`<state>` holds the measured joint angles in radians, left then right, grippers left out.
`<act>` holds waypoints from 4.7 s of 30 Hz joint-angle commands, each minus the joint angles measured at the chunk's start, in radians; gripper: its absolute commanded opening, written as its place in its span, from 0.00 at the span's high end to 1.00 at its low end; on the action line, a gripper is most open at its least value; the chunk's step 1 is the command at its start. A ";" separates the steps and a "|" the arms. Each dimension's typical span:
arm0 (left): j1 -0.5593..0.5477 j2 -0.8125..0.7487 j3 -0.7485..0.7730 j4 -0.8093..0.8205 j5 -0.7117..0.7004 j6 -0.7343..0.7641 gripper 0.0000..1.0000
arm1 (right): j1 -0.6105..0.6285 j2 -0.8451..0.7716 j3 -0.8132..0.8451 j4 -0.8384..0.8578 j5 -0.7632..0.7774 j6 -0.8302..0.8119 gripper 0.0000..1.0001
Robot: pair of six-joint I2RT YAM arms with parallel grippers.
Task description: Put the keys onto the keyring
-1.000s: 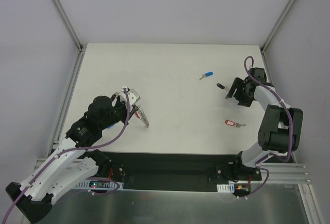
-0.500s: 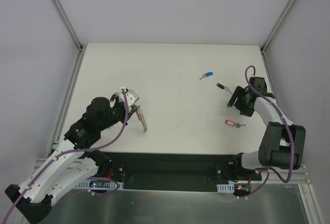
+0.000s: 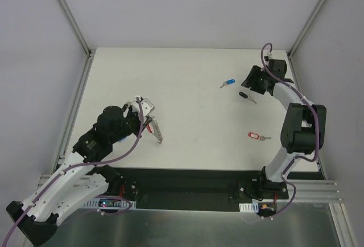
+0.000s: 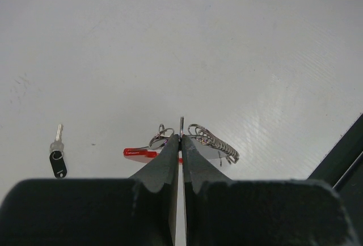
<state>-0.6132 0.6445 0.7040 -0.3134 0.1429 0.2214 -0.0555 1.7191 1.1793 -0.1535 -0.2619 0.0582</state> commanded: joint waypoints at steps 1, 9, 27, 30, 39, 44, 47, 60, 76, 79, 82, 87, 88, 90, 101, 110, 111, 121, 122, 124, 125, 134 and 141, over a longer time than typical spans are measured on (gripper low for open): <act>0.007 0.010 -0.006 0.031 -0.034 0.010 1.00 | 0.042 0.135 0.141 0.089 -0.062 0.008 0.48; 0.010 0.029 -0.008 0.039 -0.028 0.013 1.00 | 0.078 0.327 0.305 0.101 -0.083 0.064 0.54; 0.020 0.027 -0.009 0.039 -0.017 0.010 1.00 | 0.108 0.485 0.422 0.106 -0.112 0.114 0.65; 0.020 0.026 -0.011 0.039 -0.016 0.012 1.00 | 0.108 0.488 0.419 0.106 -0.112 0.114 0.71; 0.021 0.029 -0.009 0.039 -0.012 0.012 1.00 | 0.114 0.438 0.373 0.103 -0.108 0.074 0.95; 0.021 0.024 -0.009 0.039 -0.011 0.012 1.00 | 0.124 0.390 0.327 0.091 -0.103 0.036 0.99; 0.021 0.021 -0.011 0.037 -0.012 0.012 1.00 | 0.149 0.330 0.283 0.062 -0.073 0.008 0.99; 0.026 -0.014 -0.006 0.039 0.004 0.003 1.00 | 0.332 -0.039 0.014 -0.242 0.153 -0.028 0.99; 0.027 -0.039 0.000 0.037 0.044 -0.021 1.00 | 0.469 -0.429 -0.331 -0.388 0.435 0.285 0.99; 0.026 -0.040 -0.001 0.036 0.041 -0.022 1.00 | 0.572 -0.360 -0.340 -0.331 0.470 0.393 0.99; 0.026 -0.043 -0.003 0.036 0.032 -0.021 1.00 | 0.682 -0.284 -0.290 -0.322 0.519 0.495 0.99; 0.026 -0.051 -0.006 0.034 0.015 -0.016 1.00 | 0.821 -0.141 -0.221 -0.265 0.524 0.633 0.99; 0.026 -0.052 -0.006 0.036 0.014 -0.016 1.00 | 0.850 -0.124 -0.208 -0.249 0.518 0.666 0.98; 0.026 -0.054 -0.006 0.034 0.012 -0.016 1.00 | 0.873 -0.073 -0.176 -0.227 0.501 0.690 0.99; 0.026 -0.062 -0.008 0.036 -0.005 -0.011 1.00 | 0.924 0.025 -0.058 -0.211 0.464 0.687 0.56; 0.026 -0.045 -0.008 0.036 -0.002 -0.011 1.00 | 0.916 -0.093 -0.015 -0.284 0.448 0.453 0.43; 0.026 -0.045 -0.008 0.036 0.000 -0.011 1.00 | 0.908 -0.105 -0.018 -0.290 0.447 0.430 0.43; 0.026 -0.032 -0.009 0.036 0.003 -0.008 1.00 | 0.706 -0.139 -0.159 -0.153 0.195 0.198 0.47; 0.026 -0.032 -0.011 0.036 0.003 -0.008 1.00 | 0.697 -0.138 -0.171 -0.144 0.187 0.192 0.47; 0.024 -0.034 -0.009 0.036 0.006 -0.007 1.00 | 0.671 -0.128 -0.199 -0.123 0.139 0.178 0.47; 0.026 -0.032 -0.009 0.036 0.009 -0.005 1.00 | 0.665 -0.121 -0.207 -0.116 0.129 0.184 0.48; 0.026 -0.025 -0.008 0.036 0.017 -0.005 1.00 | 0.666 -0.102 -0.309 -0.009 -0.003 0.256 0.51; 0.026 -0.023 -0.011 0.036 0.018 -0.004 1.00 | 0.746 -0.096 -0.345 0.078 -0.037 0.342 0.51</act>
<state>-0.5999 0.6239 0.6907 -0.3130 0.1520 0.2176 0.6350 1.6150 0.8520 -0.1539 -0.2527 0.3340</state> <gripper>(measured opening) 0.008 0.492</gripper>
